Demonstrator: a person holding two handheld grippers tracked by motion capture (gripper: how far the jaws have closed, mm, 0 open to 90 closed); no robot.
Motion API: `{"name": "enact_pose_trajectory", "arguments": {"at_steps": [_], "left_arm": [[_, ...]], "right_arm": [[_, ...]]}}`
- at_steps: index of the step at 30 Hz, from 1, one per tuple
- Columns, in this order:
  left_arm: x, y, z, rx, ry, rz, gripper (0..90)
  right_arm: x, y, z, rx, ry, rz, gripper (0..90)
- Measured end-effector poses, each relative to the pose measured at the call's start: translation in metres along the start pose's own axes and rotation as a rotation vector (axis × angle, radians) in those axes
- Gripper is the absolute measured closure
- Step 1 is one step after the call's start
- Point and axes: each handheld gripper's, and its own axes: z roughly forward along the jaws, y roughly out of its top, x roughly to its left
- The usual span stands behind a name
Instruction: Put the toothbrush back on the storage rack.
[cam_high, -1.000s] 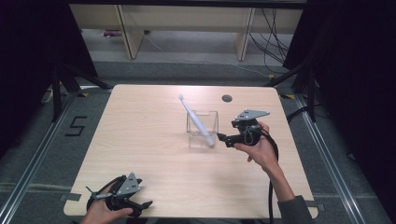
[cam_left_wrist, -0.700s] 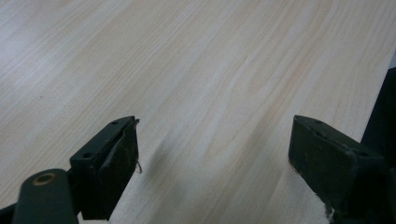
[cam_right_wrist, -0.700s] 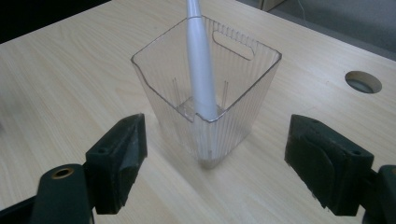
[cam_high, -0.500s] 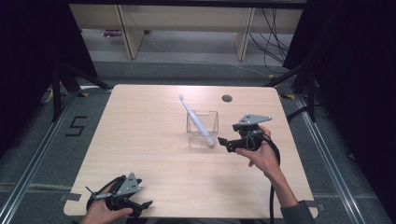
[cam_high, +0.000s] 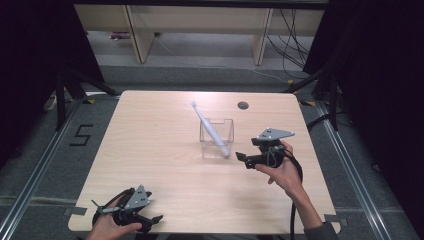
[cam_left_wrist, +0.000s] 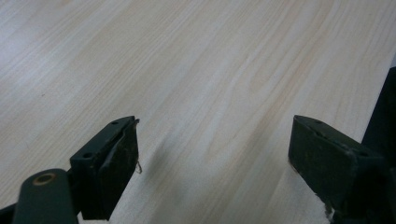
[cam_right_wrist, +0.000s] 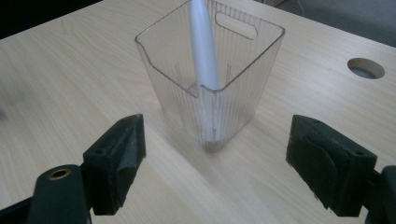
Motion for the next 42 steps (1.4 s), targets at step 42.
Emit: {"name": "enact_pose_trajectory", "arguments": {"at_steps": [42], "left_arm": [[0.000, 0.000, -0.001, -0.010, 0.011, 0.018, 15.6]], "right_arm": [[0.014, -0.054, 0.001, 0.083, 0.016, 0.033, 18.5]]}}
